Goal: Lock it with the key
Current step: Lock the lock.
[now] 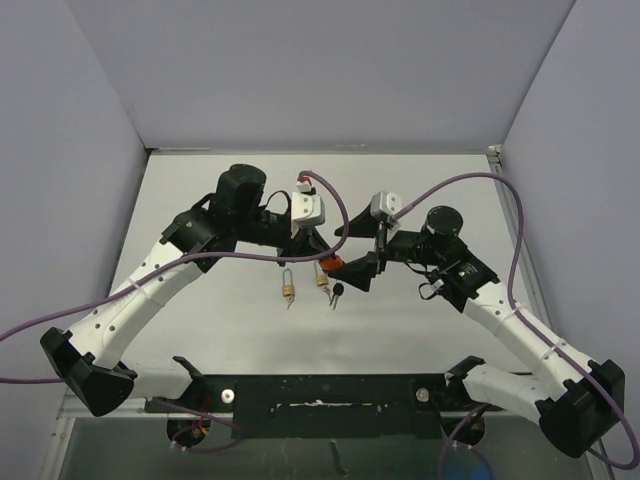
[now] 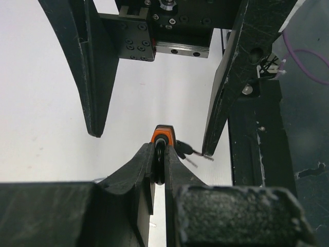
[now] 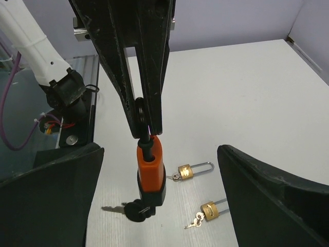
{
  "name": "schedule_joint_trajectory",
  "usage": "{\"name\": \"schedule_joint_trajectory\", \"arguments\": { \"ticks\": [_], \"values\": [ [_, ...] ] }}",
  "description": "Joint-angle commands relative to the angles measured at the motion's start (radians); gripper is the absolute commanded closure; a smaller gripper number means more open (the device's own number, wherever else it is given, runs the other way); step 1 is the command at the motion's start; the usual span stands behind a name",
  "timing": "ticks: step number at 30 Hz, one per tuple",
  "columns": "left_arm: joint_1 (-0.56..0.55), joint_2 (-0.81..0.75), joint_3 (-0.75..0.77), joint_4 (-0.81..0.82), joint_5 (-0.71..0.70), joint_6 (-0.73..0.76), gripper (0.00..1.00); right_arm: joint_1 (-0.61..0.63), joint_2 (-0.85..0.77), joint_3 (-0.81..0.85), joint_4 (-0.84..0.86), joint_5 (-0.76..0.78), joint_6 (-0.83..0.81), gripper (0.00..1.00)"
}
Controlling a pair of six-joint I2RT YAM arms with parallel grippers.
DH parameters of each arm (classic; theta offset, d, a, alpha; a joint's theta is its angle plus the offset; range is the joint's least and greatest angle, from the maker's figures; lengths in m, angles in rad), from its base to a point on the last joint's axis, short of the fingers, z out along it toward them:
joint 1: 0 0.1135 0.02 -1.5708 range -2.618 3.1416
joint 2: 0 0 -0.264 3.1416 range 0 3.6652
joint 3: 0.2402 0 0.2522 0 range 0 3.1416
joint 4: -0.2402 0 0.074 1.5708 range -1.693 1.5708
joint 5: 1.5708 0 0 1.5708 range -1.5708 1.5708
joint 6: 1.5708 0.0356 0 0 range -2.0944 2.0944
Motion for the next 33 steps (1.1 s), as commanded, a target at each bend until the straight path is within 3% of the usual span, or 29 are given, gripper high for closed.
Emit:
{"name": "schedule_joint_trajectory", "arguments": {
  "ticks": [1, 6, 14, 26, 33],
  "values": [
    [0.001, -0.023, 0.076, 0.037, -0.017, 0.026, 1.00, 0.009, -0.003, 0.026, 0.046, -0.033, 0.003, 0.02],
    [0.001, -0.029, 0.078, 0.050, -0.021, 0.024, 1.00, 0.012, -0.006, 0.009, 0.057, -0.057, -0.011, 0.02],
    [0.000, -0.049, 0.066, 0.106, 0.020, -0.013, 1.00, 0.054, -0.009, -0.052, 0.120, 0.033, -0.003, 0.02],
    [-0.001, -0.092, 0.044, 0.136, 0.070, -0.044, 1.00, 0.080, 0.022, -0.031, 0.081, 0.085, -0.041, 0.01],
    [-0.001, -0.101, 0.047, 0.114, 0.063, -0.038, 1.00, 0.080, 0.035, -0.012, 0.035, 0.097, -0.052, 0.16]
  ]
}}
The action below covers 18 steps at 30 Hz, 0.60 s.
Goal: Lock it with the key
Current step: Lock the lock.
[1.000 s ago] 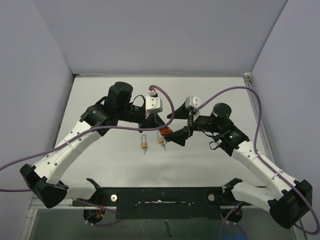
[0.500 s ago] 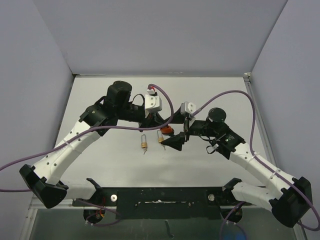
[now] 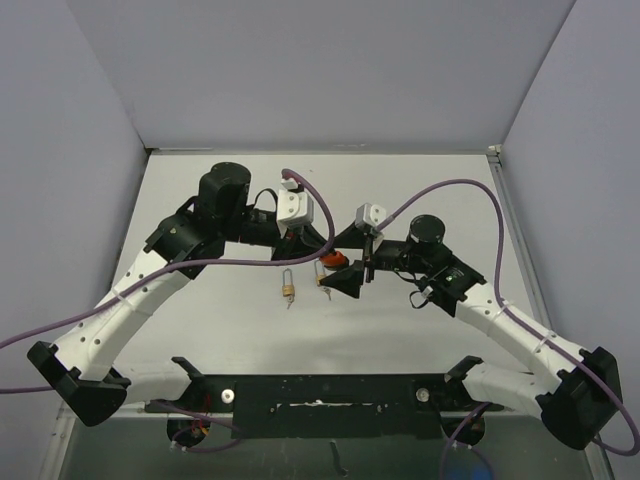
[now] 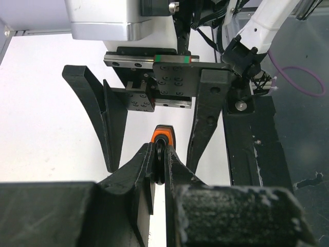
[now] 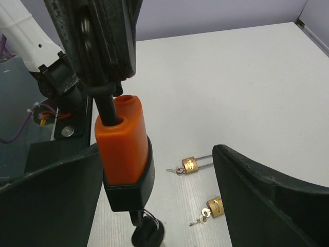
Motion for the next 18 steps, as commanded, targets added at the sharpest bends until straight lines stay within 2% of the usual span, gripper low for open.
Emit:
{"name": "schedule_joint_trajectory", "arguments": {
  "ticks": [1, 4, 18],
  "values": [
    [-0.001, -0.043, 0.032, 0.057, 0.022, -0.002, 1.00, 0.003, 0.002, 0.048, 0.007, 0.016, -0.015, 0.18],
    [-0.001, -0.038, 0.033, 0.039, 0.003, 0.007, 1.00, 0.004, 0.000, 0.053, 0.004, 0.011, -0.014, 0.25],
    [-0.001, -0.023, 0.027, 0.029, -0.021, 0.006, 1.00, 0.008, -0.005, 0.066, 0.037, -0.039, 0.029, 0.39]
  ]
}}
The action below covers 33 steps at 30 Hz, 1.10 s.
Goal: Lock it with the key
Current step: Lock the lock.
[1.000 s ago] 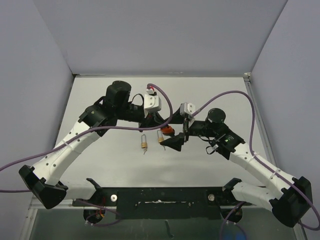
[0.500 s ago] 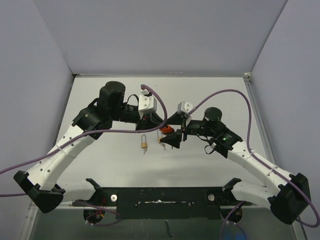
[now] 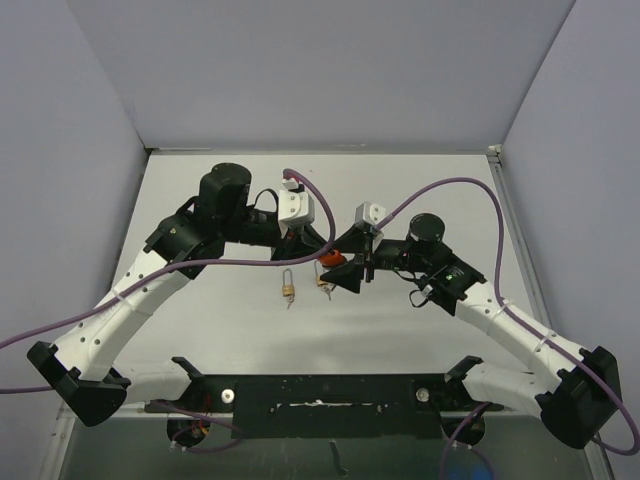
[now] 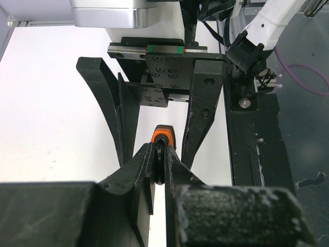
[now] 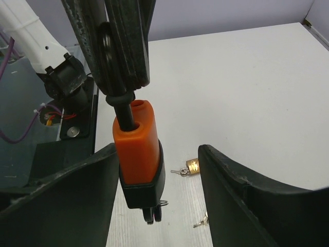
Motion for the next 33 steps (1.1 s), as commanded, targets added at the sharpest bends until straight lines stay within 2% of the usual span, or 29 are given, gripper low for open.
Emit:
{"name": "schedule_joint_trajectory", "arguments": {
  "ticks": [1, 14, 18, 20, 22, 24, 29, 33],
  "values": [
    [-0.001, -0.019, 0.027, 0.049, 0.009, 0.004, 1.00, 0.009, -0.013, 0.051, 0.057, -0.028, 0.022, 0.42],
    [-0.001, -0.022, 0.008, 0.071, 0.015, -0.008, 1.00, 0.028, 0.015, 0.056, 0.124, -0.044, 0.056, 0.46],
    [-0.001, -0.024, 0.009, 0.078, 0.018, -0.011, 1.00, 0.031, 0.029, 0.058, 0.126, -0.048, 0.055, 0.60],
    [-0.002, -0.024, 0.006, 0.083, 0.019, -0.011, 1.00, 0.033, 0.032, 0.058, 0.125, -0.050, 0.056, 0.72],
    [-0.002, -0.025, 0.005, 0.087, 0.020, -0.014, 1.00, 0.035, 0.035, 0.058, 0.125, -0.051, 0.056, 0.89],
    [-0.001, -0.026, 0.002, 0.093, 0.016, -0.016, 1.00, 0.036, 0.036, 0.060, 0.115, -0.047, 0.049, 1.00],
    [-0.001, -0.034, 0.000, 0.104, 0.003, -0.021, 1.00, 0.039, 0.020, 0.050, 0.078, -0.035, 0.013, 1.00],
    [-0.002, -0.055, -0.023, 0.126, -0.007, -0.035, 0.76, 0.039, -0.018, 0.029, 0.076, -0.005, -0.001, 1.00]
  ]
}}
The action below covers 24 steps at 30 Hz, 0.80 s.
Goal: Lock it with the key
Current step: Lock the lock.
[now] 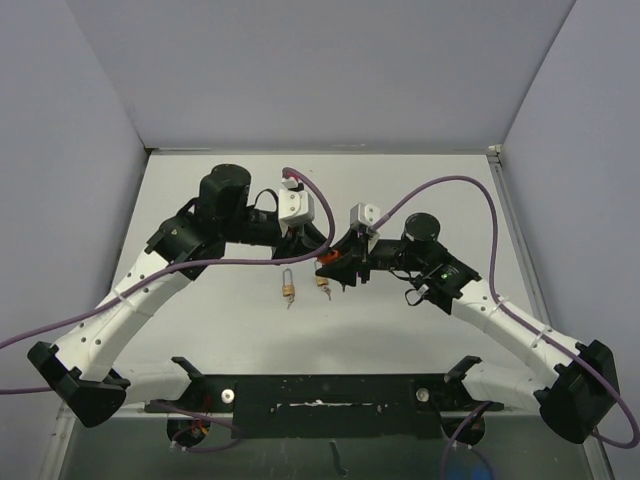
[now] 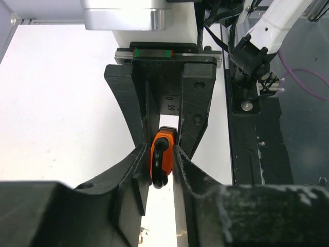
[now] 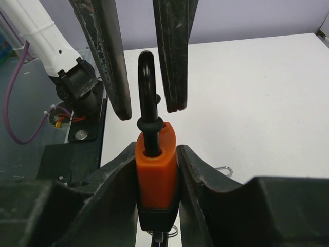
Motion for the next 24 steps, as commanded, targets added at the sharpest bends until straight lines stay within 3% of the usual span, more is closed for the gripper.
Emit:
{"name": "schedule_joint_trajectory", "arguments": {
  "ticks": [1, 3, 8, 11, 18, 24],
  "values": [
    [-0.005, -0.061, -0.014, 0.111, 0.005, -0.012, 0.70, 0.011, -0.058, 0.013, 0.021, 0.033, -0.028, 1.00],
    [-0.003, -0.076, -0.028, 0.130, 0.010, -0.016, 0.65, 0.011, -0.068, 0.010, 0.021, 0.034, -0.027, 1.00],
    [-0.002, -0.111, -0.052, 0.171, -0.018, -0.043, 0.63, 0.011, -0.080, 0.013, 0.007, 0.020, -0.030, 1.00],
    [-0.002, -0.140, -0.077, 0.198, -0.048, -0.053, 0.55, 0.007, -0.081, 0.017, -0.003, -0.008, -0.042, 1.00],
    [0.001, -0.179, -0.113, 0.206, -0.163, -0.076, 0.56, -0.086, -0.067, 0.015, 0.082, -0.148, 0.004, 1.00],
    [0.001, -0.200, -0.157, 0.248, -0.208, -0.105, 0.64, -0.149, -0.055, 0.012, 0.151, -0.203, 0.055, 1.00]
  ]
}}
